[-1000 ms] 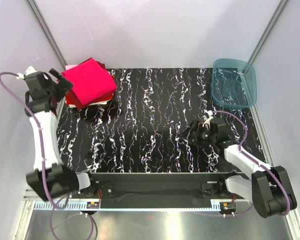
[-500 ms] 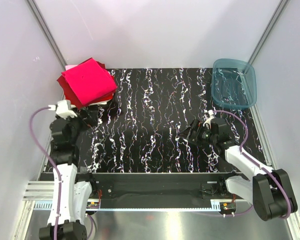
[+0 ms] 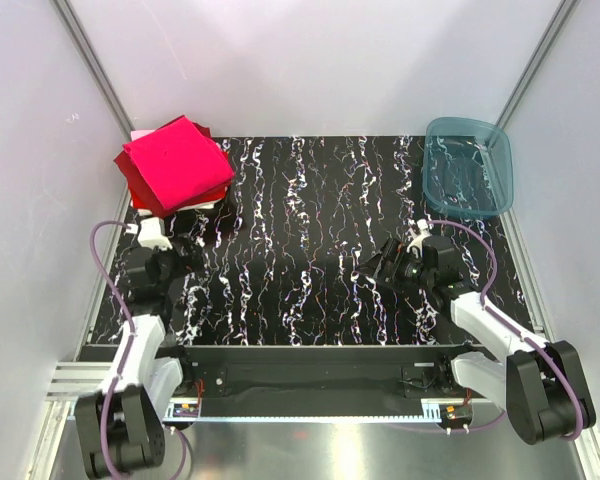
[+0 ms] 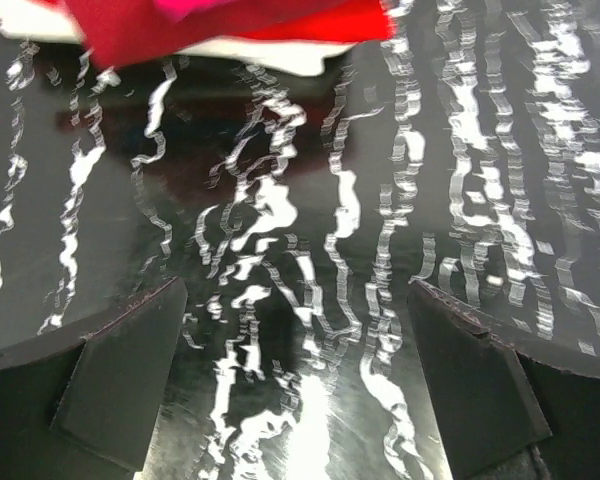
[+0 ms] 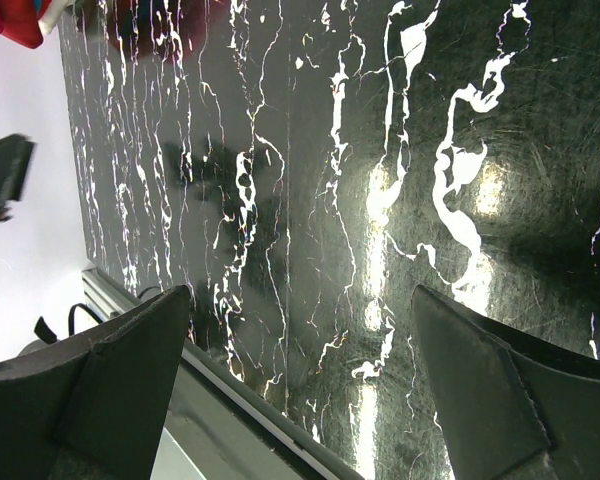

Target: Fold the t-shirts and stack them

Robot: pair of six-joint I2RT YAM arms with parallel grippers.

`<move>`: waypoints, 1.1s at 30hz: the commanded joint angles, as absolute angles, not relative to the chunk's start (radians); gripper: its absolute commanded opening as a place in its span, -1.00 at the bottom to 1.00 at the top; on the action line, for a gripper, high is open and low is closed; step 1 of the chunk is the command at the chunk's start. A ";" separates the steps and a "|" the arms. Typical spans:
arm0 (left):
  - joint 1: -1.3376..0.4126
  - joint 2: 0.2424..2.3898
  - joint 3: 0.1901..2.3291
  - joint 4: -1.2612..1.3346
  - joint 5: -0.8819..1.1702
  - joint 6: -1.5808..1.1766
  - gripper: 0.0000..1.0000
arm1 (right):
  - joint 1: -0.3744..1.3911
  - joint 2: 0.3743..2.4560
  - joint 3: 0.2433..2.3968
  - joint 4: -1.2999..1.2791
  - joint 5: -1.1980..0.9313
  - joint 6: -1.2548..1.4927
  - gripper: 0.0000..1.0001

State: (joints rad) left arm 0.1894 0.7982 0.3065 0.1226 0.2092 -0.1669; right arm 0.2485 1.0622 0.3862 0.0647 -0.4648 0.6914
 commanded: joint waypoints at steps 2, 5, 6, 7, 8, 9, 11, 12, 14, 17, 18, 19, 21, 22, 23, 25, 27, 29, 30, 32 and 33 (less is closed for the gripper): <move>0.184 0.923 0.262 0.423 0.094 -0.163 0.97 | 0.244 1.052 0.390 0.104 -0.479 0.693 0.99; 0.184 1.018 0.241 0.559 0.061 -0.167 0.97 | 0.244 1.042 0.387 0.104 -0.476 0.693 0.99; 0.184 1.044 0.245 0.543 0.043 -0.175 0.97 | 0.242 1.039 0.385 0.104 -0.474 0.693 0.99; 0.173 1.058 0.261 0.552 0.032 -0.157 0.97 | 0.244 1.039 0.385 0.103 -0.476 0.693 0.99; 0.170 1.071 0.264 0.604 0.031 -0.143 0.97 | 0.244 1.034 0.384 0.101 -0.474 0.693 0.99; 0.166 1.093 0.259 0.636 0.053 -0.111 0.97 | 0.242 1.034 0.383 0.101 -0.474 0.692 0.99; 0.164 1.126 0.262 0.705 0.064 -0.089 0.97 | 0.242 1.028 0.383 0.100 -0.474 0.692 0.99; 0.163 1.137 0.258 0.739 0.075 -0.071 0.97 | 0.242 1.029 0.382 0.098 -0.472 0.692 0.99; 0.164 1.164 0.268 0.790 0.084 -0.060 0.97 | 0.242 1.031 0.382 0.100 -0.474 0.692 0.99; 0.163 1.247 0.320 0.773 0.121 -0.037 0.97 | 0.241 1.029 0.383 0.095 -0.472 0.690 1.00; 0.163 1.259 0.366 0.735 0.136 -0.022 0.97 | 0.242 1.028 0.382 0.095 -0.472 0.692 0.99; 0.163 1.275 0.380 0.703 0.158 -0.014 0.97 | 0.241 1.028 0.382 0.097 -0.472 0.693 0.99; 0.157 1.293 0.397 0.683 0.189 -0.006 0.97 | 0.239 1.031 0.382 0.098 -0.474 0.693 0.99; 0.155 1.287 0.394 0.689 0.189 -0.006 0.97 | 0.239 1.032 0.383 0.098 -0.474 0.693 0.99; 0.153 1.282 0.391 0.693 0.189 -0.006 0.97 | 0.239 1.037 0.383 0.101 -0.476 0.692 0.99; 0.152 1.275 0.379 0.707 0.180 -0.006 0.97 | 0.239 1.045 0.385 0.103 -0.479 0.693 0.99; 0.152 1.279 0.373 0.739 0.189 -0.029 0.97 | 0.239 1.051 0.388 0.103 -0.480 0.695 0.99; 0.146 1.301 0.344 0.887 0.251 -0.075 0.97 | 0.239 1.055 0.390 0.104 -0.480 0.693 0.99; 0.121 1.292 0.324 0.891 0.247 -0.061 0.97 | 0.239 1.054 0.388 0.106 -0.480 0.695 0.99; 0.092 1.285 0.322 0.863 0.140 -0.058 0.97 | 0.239 1.055 0.388 0.104 -0.480 0.695 0.99; 0.087 1.298 0.310 0.899 0.140 -0.057 0.97 | 0.239 1.054 0.390 0.103 -0.480 0.693 0.99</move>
State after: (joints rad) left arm 0.1127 1.2919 0.3363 0.7338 0.1734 -0.0605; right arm 0.2459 1.0534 0.3843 0.0643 -0.4652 0.6922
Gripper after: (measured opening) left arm 0.987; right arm 0.994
